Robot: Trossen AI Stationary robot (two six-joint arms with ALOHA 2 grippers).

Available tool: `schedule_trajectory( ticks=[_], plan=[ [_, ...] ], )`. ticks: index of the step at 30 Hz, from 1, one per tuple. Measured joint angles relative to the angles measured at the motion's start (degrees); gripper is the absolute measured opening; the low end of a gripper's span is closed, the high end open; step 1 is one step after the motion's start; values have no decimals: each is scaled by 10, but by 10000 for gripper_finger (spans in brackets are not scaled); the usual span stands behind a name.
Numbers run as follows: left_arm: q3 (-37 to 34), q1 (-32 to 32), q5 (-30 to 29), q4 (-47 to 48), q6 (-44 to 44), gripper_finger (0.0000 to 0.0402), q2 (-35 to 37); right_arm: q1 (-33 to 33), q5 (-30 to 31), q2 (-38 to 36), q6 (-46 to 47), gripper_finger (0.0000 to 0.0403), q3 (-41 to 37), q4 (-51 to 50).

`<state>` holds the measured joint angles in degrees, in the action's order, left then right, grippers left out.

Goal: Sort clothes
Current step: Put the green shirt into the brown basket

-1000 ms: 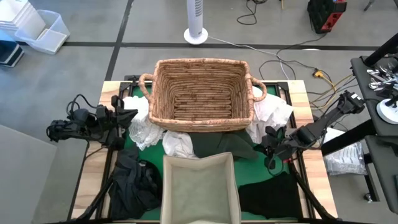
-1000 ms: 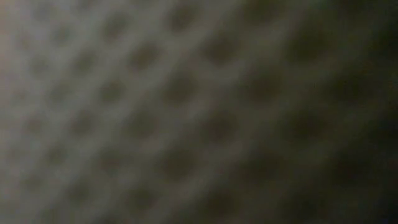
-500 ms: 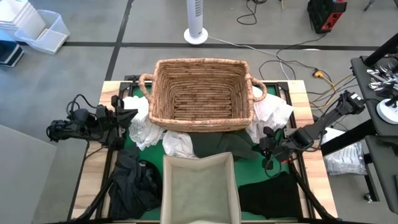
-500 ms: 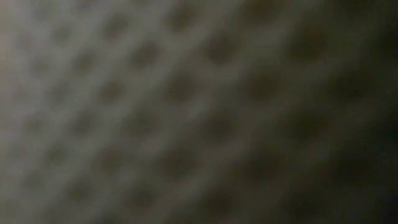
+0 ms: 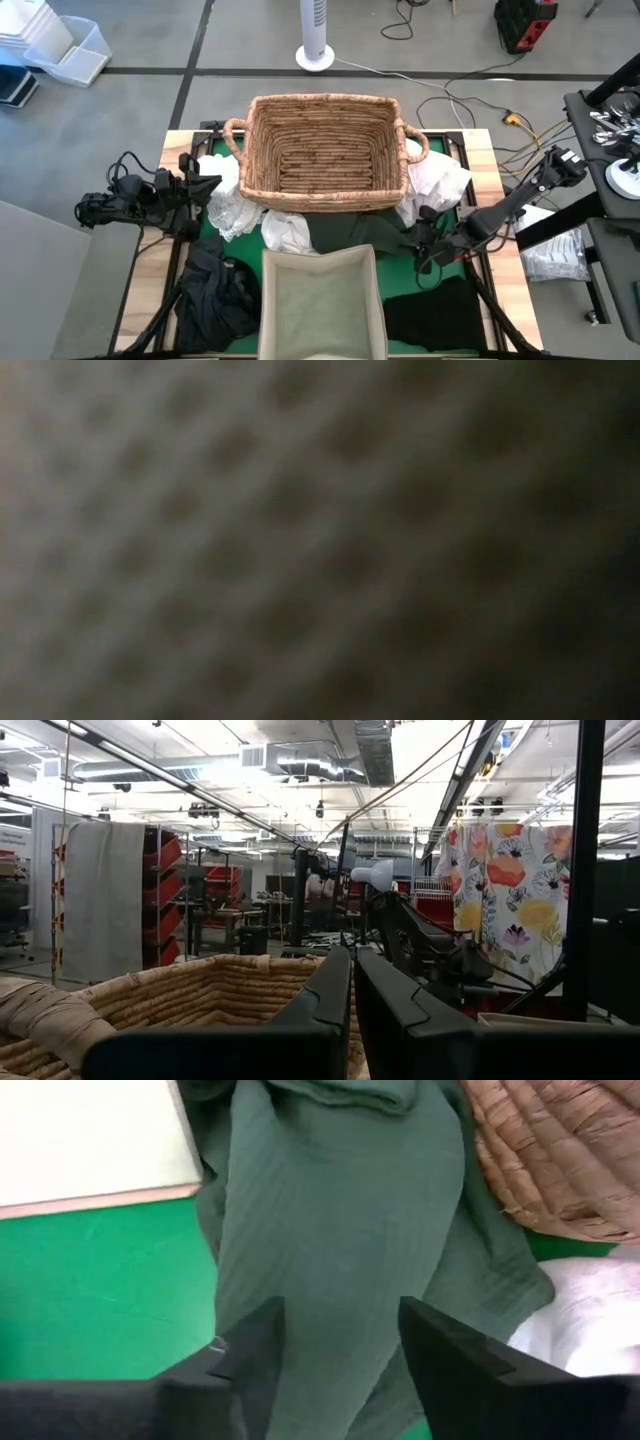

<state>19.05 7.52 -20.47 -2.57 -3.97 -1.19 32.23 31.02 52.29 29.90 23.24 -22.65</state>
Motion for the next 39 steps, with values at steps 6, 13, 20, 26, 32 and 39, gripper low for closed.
schedule_trajectory(
  ticks=[6,13,20,26,32,39],
  plan=[
    [-1,0,0,1,0,0,0,0,29,52,-15,237,0,39],
    [-1,0,0,5,-1,0,0,-12,52,114,36,265,0,43],
    [-1,0,0,5,-13,0,0,-30,51,168,64,269,0,45],
    [-1,0,0,5,-15,0,0,-34,51,202,66,238,0,56],
    [-1,0,0,5,-15,0,0,-35,52,222,71,184,0,60],
    [-1,0,0,5,-15,0,0,-35,54,244,76,82,-5,80]
  ],
)
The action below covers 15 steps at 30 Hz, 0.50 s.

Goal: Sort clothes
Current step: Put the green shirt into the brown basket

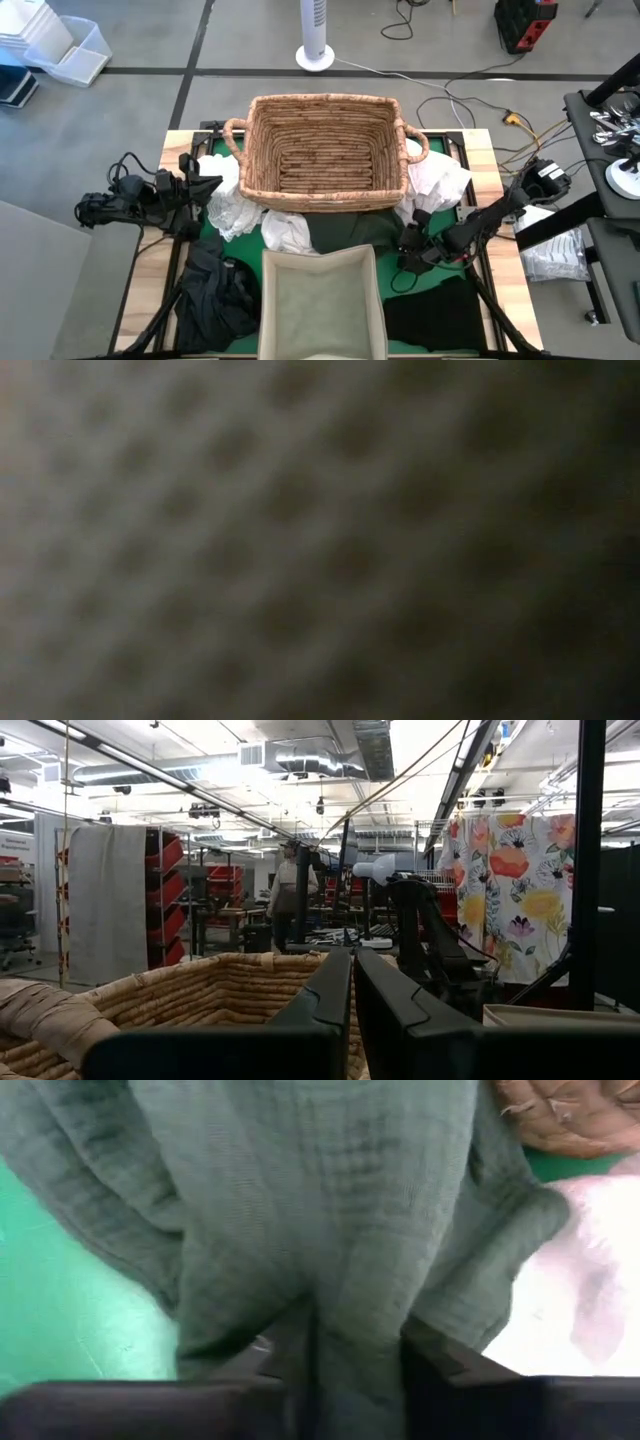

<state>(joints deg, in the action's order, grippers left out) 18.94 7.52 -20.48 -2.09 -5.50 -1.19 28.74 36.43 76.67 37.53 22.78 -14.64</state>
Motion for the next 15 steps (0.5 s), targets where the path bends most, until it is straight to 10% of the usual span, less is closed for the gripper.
schedule_trajectory(
  ticks=[4,15],
  plan=[
    [0,0,0,0,0,0,0,0,-4,2,-7,20,-4,10],
    [0,0,0,0,0,0,0,0,-35,-71,-33,10,-7,-6]
  ],
)
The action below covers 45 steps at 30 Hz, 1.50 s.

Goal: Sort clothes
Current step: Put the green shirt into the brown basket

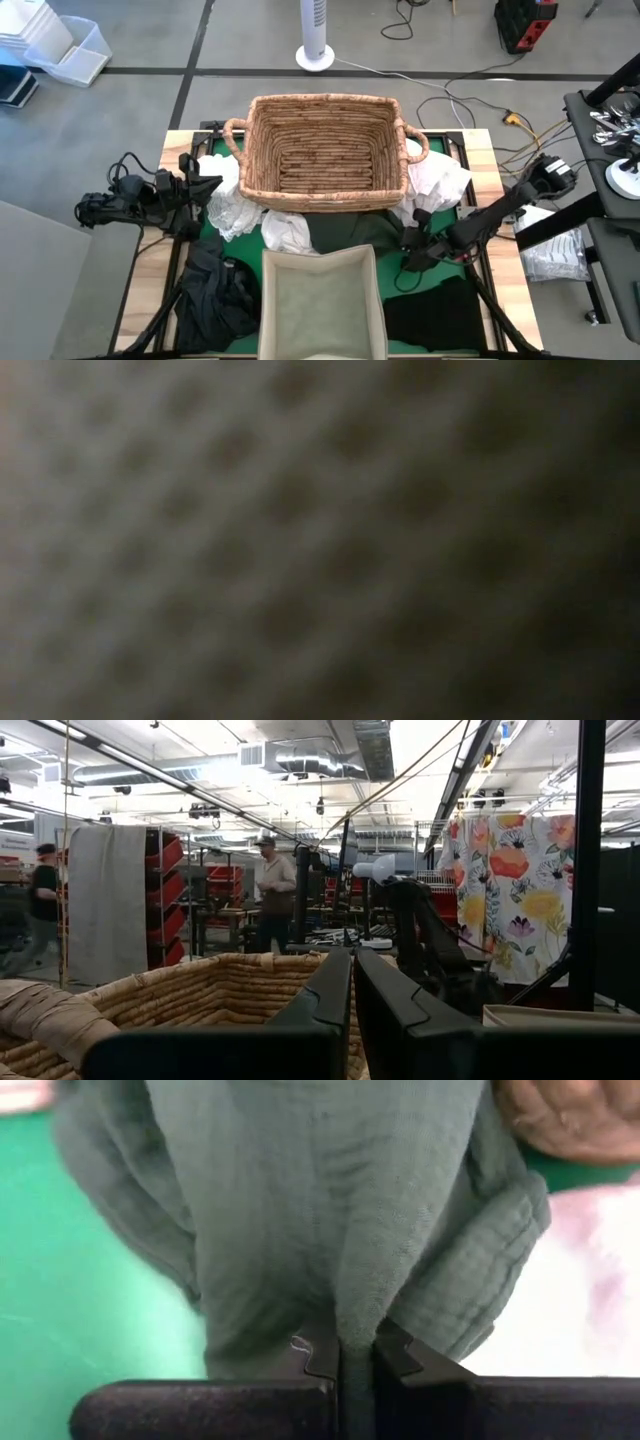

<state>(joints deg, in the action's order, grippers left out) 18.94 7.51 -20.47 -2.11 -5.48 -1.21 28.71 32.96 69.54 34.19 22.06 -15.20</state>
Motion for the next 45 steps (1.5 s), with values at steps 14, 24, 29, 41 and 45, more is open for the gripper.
schedule_trajectory(
  ticks=[14,24,29,41,45],
  plan=[
    [0,0,0,0,0,0,0,0,-81,-157,-19,9,0,-35],
    [0,0,0,0,0,0,0,0,-81,-281,-55,9,1,-37],
    [0,0,0,0,0,0,0,0,-80,-318,-92,9,28,-36],
    [0,0,0,0,0,0,0,0,-79,-300,-215,9,168,-58],
    [0,0,0,0,0,0,0,0,-79,-280,-254,9,212,-57]
  ],
)
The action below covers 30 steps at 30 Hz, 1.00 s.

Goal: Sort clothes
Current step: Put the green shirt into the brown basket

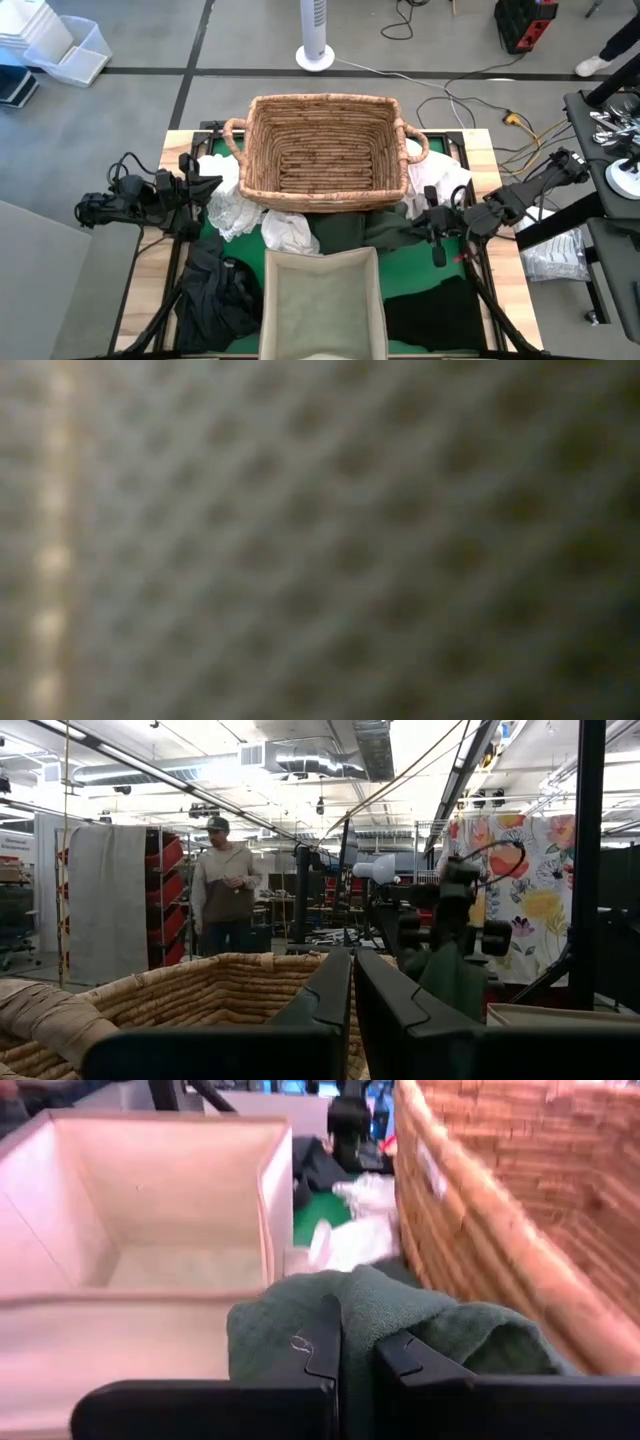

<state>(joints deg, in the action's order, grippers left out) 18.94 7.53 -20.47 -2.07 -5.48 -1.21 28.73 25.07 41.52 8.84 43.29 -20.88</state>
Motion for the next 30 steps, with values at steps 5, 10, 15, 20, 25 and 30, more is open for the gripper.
schedule_trajectory(
  ticks=[5,10,15,20,25,30],
  plan=[
    [0,0,0,0,0,0,0,0,5,22,-45,9,45,-1],
    [0,0,0,0,0,0,0,0,6,49,-98,9,101,1],
    [0,0,0,0,0,0,0,0,6,85,-158,9,163,-1],
    [0,0,0,0,0,0,0,0,6,122,-218,9,233,-7],
    [0,0,0,0,0,0,0,0,6,155,-286,9,308,-25],
    [0,0,0,0,0,0,0,0,11,187,-353,9,383,-25]
  ],
)
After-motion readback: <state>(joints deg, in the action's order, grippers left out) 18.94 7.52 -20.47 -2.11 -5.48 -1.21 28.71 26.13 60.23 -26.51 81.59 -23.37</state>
